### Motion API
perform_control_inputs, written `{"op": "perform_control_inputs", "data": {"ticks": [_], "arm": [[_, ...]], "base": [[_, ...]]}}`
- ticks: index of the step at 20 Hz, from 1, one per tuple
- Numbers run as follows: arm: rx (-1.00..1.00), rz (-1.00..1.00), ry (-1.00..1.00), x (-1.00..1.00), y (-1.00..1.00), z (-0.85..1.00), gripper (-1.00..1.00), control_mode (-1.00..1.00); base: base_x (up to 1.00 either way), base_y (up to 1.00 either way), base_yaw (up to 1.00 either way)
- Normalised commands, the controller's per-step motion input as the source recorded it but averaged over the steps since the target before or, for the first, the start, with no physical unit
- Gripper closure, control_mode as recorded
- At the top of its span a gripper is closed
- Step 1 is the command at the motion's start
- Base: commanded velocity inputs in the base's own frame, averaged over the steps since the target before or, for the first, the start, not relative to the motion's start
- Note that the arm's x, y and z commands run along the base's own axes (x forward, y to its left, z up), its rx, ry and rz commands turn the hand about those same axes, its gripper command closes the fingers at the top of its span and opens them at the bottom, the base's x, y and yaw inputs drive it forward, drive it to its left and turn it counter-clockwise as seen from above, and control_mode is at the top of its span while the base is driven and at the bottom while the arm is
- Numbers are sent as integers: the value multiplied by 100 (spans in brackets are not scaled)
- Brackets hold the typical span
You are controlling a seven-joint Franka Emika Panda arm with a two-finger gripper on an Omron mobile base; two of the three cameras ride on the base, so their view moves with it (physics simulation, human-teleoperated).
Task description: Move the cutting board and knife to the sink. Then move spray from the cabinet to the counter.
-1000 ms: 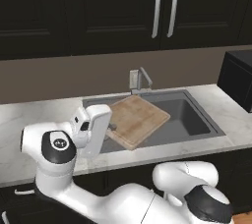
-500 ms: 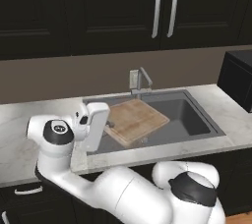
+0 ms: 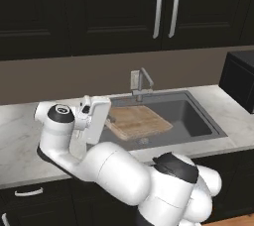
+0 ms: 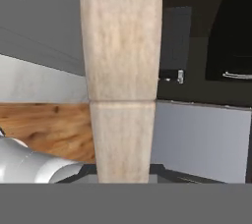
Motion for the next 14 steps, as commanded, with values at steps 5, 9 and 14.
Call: {"op": "perform_control_inputs", "data": {"ticks": [5, 9, 14], "arm": [[9, -11, 14, 44, -7, -14, 100, -100], [4, -4, 7, 44, -6, -19, 100, -100], [0, -2, 1, 36, -7, -25, 100, -100]], "base": [[0, 0, 0], [0, 0, 0], [0, 0, 0]]}}
